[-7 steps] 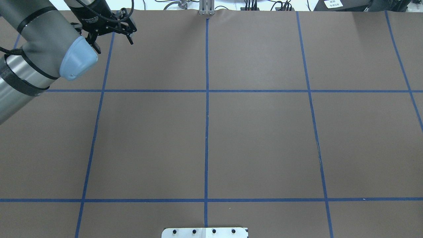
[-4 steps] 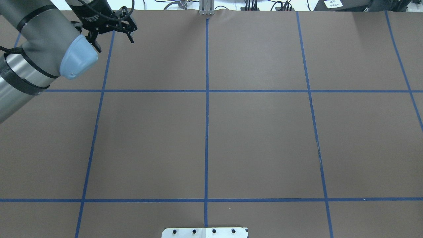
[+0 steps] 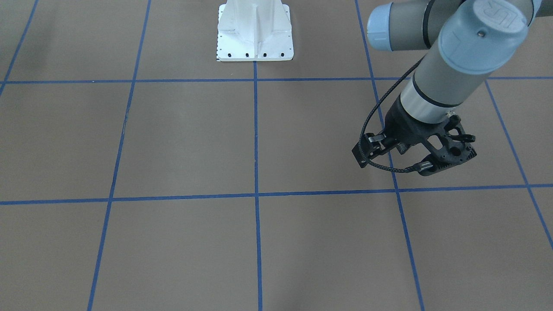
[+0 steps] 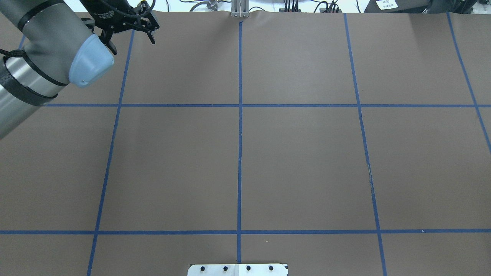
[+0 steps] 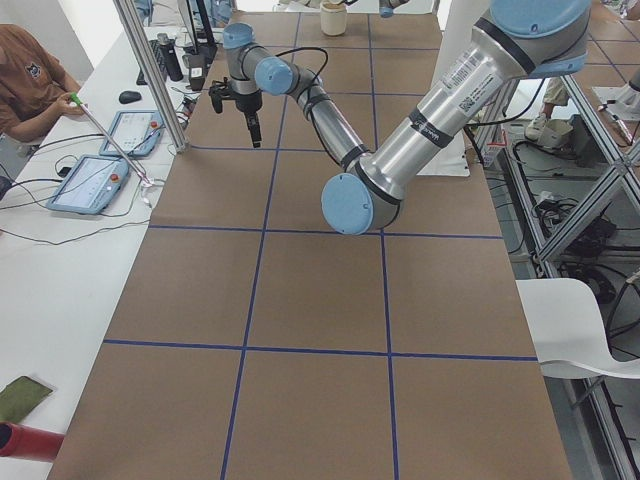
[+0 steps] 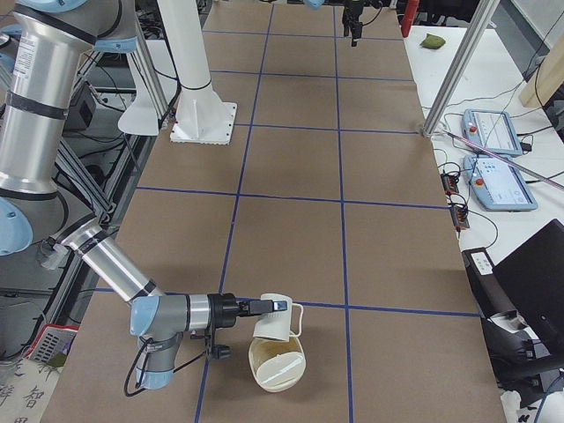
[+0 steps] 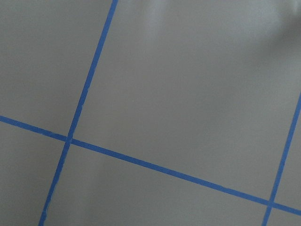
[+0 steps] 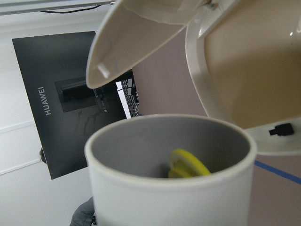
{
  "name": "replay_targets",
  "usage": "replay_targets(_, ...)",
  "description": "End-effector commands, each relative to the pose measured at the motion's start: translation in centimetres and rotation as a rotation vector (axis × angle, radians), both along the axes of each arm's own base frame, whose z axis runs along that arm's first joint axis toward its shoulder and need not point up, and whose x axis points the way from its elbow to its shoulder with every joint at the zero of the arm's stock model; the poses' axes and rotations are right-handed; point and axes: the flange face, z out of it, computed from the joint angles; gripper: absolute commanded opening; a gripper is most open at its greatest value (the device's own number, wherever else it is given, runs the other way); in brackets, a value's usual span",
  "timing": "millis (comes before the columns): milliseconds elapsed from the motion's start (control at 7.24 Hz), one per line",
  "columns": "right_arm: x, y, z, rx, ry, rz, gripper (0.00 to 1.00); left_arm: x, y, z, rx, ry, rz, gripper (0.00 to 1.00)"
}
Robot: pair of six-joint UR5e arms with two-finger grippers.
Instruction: Left arm hands cup to right arm to dump lemon
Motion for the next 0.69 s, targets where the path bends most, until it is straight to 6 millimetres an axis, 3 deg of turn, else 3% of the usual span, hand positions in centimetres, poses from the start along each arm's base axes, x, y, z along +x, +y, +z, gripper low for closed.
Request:
replay_targets(0, 0.2, -1.2, -0.4, -0.002, -0.057, 0.018, 0.00, -0.1, -0.1, 0.0, 0.007, -0.007, -0.004, 1.00)
replay_targets(276, 0.4, -1.6, -0.3, -0.014, -0.088, 0.029, 0.00, -0.3, 0.0, -0.4, 0.015, -0.003, -0.007, 1.00)
replay_targets(552, 0.7, 0.2, 0.6, -0.018, -0.180, 0.043, 0.00, -0.9, -0.2, -0.5, 0.017, -0.004, -0.017, 1.00)
